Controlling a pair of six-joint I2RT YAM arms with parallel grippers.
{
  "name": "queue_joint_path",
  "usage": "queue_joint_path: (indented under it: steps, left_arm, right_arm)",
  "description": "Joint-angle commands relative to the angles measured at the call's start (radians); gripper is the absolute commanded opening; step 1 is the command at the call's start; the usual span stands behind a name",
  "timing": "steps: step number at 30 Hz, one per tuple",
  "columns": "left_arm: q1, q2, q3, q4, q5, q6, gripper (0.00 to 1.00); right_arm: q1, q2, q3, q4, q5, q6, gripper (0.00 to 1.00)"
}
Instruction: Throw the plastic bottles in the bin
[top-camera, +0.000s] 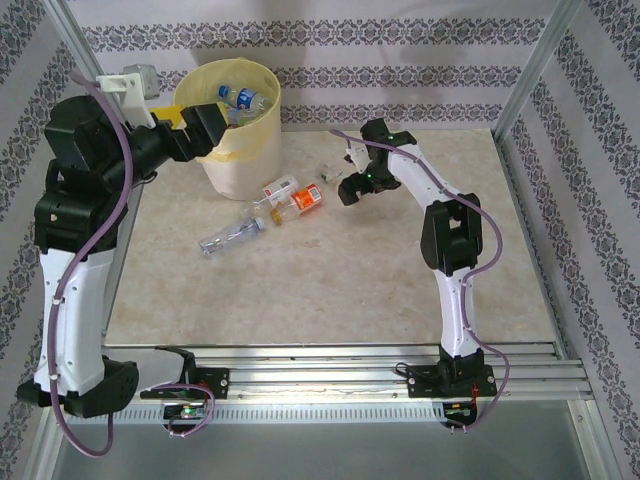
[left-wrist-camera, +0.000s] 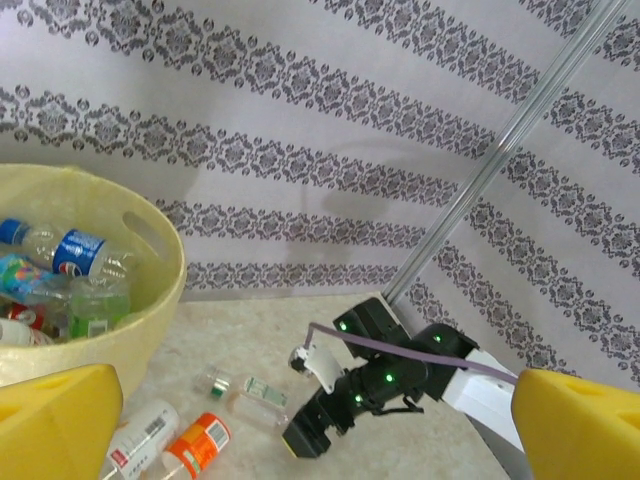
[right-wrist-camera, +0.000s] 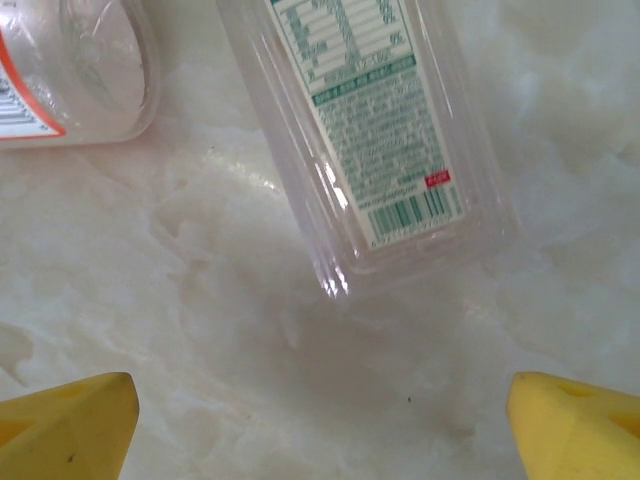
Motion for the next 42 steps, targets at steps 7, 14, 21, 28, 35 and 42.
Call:
queue_joint_path:
  steps: [7,14,21,28,35,42]
  left_arm:
    - [-0.009,-0.034,-0.05,-0.056,-0.001,-0.037,1.0]
    - [-0.009,-0.01,-0.028,-0.076,0.004,-0.041,1.0]
    - [-0.015,0.013,-0.023,-0.066,0.036,-0.049,1.0]
    - [-0.018,0.015,-0.026,-0.071,0.033,-0.05,1.0]
    - [-0.018,0.018,-0.034,-0.072,0.043,-0.046,1.0]
    - [-0.023,0.021,-0.061,-0.037,0.056,-0.056,1.0]
  right_arm:
    - [-0.006,0.134,0.193,-0.079,0.028,-0.045,0.95]
    - [-0.022,0.194,0.242,-0.087,-0.008,-0.05,0.93]
    - [-0.016,0.25,0.302,-0.084,-0.024,-0.012,0.86]
    - [-0.014,0.268,0.308,-0.09,-0.031,0.032,0.66]
    - [-0.01,0.194,0.188,-0.022,-0.04,0.051,0.45]
    - [-0.004,0.099,0.058,0.008,-0.044,0.059,0.34]
